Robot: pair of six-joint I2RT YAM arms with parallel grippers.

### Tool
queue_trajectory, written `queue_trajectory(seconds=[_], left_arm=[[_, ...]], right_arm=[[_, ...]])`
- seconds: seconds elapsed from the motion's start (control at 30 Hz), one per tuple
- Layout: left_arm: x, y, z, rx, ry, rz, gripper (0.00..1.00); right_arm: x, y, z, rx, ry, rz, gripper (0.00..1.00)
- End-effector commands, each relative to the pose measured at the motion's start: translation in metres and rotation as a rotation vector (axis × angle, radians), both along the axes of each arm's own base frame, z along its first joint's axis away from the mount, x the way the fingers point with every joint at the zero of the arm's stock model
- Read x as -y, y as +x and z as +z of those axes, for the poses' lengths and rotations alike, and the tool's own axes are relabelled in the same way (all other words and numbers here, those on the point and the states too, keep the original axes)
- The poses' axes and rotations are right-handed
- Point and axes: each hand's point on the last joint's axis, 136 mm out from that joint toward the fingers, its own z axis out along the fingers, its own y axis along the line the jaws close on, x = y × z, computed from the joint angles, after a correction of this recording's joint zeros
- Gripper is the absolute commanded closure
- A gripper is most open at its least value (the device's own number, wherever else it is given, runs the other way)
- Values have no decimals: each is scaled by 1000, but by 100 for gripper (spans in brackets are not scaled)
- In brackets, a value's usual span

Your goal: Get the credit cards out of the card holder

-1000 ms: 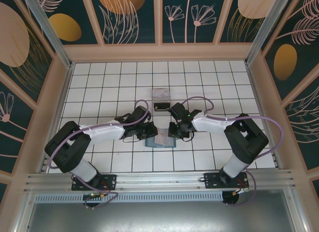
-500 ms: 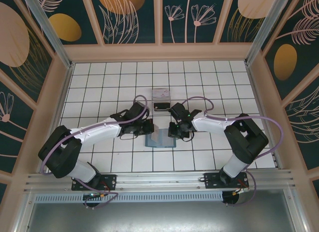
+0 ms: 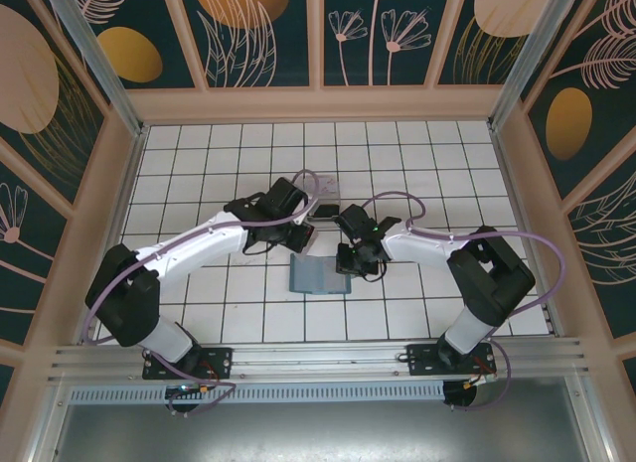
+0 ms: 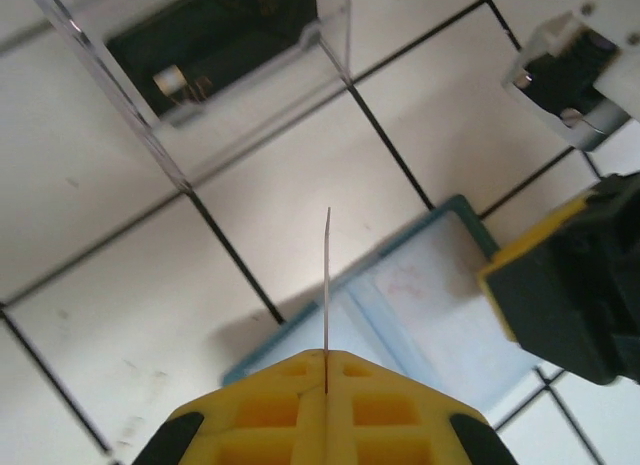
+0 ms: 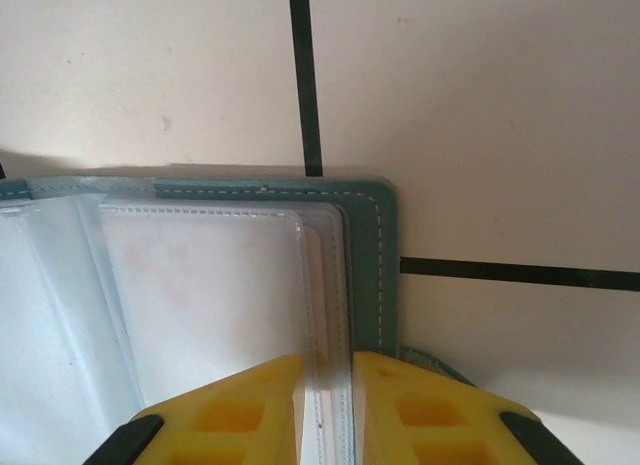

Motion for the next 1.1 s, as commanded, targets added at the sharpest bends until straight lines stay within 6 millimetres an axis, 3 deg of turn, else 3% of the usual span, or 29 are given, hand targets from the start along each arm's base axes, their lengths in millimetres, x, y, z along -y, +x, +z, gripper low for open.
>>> queue_trajectory(seconds=[0.0, 0.13, 0.37, 0.57, 0.6, 0.7, 0.93, 1.07], left_arm=[[-18, 12, 4, 106, 164, -105, 100], [-12, 26, 18, 222, 226, -248, 100], [-2, 31, 31, 359, 328, -566, 100], [12, 49, 35, 380, 392, -666, 100], [15, 52, 26, 366, 408, -687, 100], [24, 58, 27, 365, 417, -757, 100], [46, 95, 42, 401, 408, -812, 100], [47, 112, 39, 349, 425, -842, 100]], right_arm=[[0, 5, 22, 51, 4, -3, 79], [3, 10, 34, 87, 11, -19, 79], [18, 20, 60, 169, 2, -68, 79], [31, 22, 72, 199, 9, -104, 79], [32, 22, 73, 202, 6, -106, 79], [36, 22, 77, 209, 3, -115, 79], [43, 21, 80, 216, -10, -139, 79], [47, 19, 80, 212, -17, -145, 79]])
